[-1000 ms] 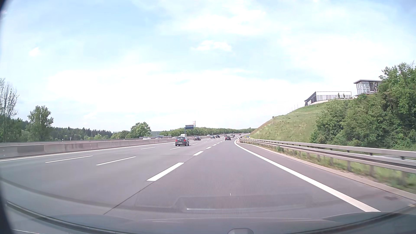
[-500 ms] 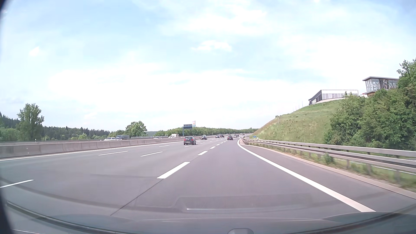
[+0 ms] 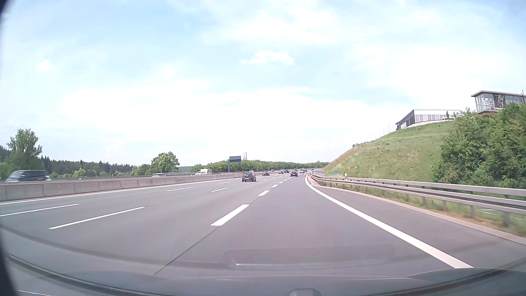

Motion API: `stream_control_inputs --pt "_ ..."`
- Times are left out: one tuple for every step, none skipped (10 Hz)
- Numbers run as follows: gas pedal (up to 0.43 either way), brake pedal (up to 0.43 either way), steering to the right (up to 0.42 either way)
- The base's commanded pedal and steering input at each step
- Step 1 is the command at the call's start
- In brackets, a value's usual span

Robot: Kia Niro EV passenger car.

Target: Follow the waypoints while adhering to traffic rules and regulations

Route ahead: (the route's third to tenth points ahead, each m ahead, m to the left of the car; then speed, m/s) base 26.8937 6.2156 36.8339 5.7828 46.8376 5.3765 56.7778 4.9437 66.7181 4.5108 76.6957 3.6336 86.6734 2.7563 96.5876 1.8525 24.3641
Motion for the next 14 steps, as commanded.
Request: stream_control_inputs --pt "0.571 0.000 -0.002" --pt "0.559 0.000 -0.001" --pt "0.559 0.000 -0.001" --pt "0.551 0.000 0.000" --pt "0.551 0.000 0.002" --pt "0.551 0.000 0.004" --pt "0.551 0.000 0.004" --pt "0.551 0.000 0.006" --pt "0.551 0.000 0.006" --pt "0.551 0.000 0.006" --pt "0.551 0.000 0.006" --pt "0.539 0.000 0.007" --pt "0.539 0.000 0.007" --pt "0.531 0.000 0.007"
